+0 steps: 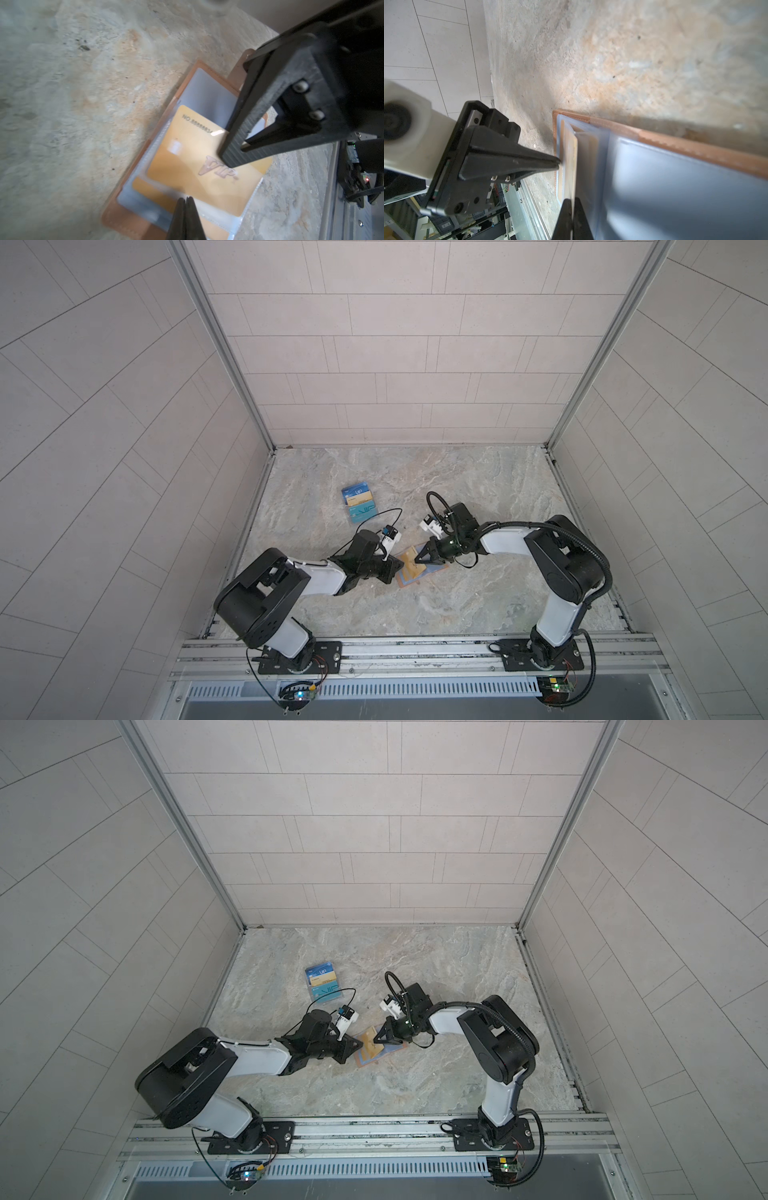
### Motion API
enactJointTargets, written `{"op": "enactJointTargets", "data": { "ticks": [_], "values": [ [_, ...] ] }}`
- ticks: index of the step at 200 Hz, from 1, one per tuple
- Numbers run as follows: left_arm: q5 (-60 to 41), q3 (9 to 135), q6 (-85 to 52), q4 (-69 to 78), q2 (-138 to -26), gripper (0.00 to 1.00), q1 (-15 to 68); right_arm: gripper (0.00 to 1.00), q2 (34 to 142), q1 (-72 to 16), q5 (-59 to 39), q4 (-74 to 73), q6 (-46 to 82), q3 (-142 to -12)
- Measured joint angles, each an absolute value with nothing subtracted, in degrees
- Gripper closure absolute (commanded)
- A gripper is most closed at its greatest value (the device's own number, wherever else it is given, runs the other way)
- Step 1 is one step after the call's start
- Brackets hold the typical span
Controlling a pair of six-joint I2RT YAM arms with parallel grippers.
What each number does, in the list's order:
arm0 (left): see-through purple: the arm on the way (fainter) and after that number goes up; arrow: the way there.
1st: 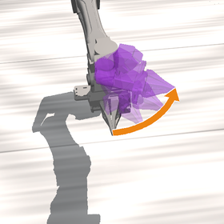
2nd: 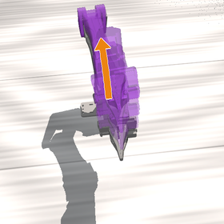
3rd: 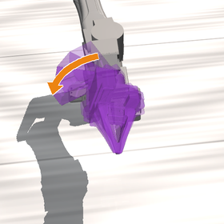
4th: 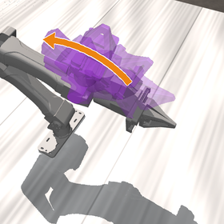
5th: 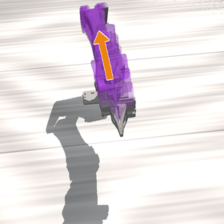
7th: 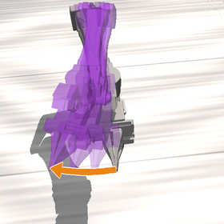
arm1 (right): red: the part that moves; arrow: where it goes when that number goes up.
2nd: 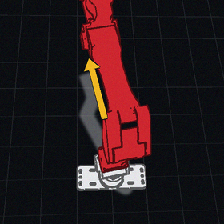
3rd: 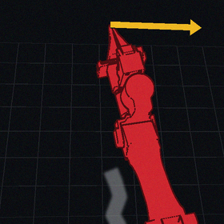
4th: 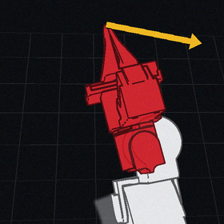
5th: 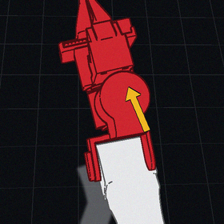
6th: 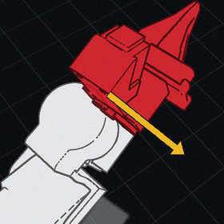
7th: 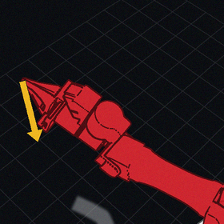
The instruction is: Take the credit cards out of the card holder
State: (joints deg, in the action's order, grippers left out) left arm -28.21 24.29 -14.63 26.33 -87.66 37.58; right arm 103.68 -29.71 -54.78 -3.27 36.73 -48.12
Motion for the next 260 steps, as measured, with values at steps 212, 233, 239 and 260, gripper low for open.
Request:
{"op": "enactJointTargets", "data": {
  "ticks": [212,233,239,260],
  "values": [
    [-22.7,22.6,-12.1,26.1,-86.0,1.0,44.8,1.0,104.8,-30.3,-54.5,-5.0,37.5,-48.3],
    [-21.6,22.9,-11.9,25.7,-86.1,1.0,45.3,1.0,104.8,-30.3,-54.0,-3.1,36.3,-49.4],
    [-21.4,22.9,-11.9,25.7,-86.1,1.0,45.3,1.0,104.8,-30.3,-53.9,-2.6,35.9,-49.6],
    [-20.9,23.0,-11.9,26.0,-86.3,1.0,45.4,1.0,104.8,-30.1,-53.6,-0.8,34.7,-50.4]
  ]
}}
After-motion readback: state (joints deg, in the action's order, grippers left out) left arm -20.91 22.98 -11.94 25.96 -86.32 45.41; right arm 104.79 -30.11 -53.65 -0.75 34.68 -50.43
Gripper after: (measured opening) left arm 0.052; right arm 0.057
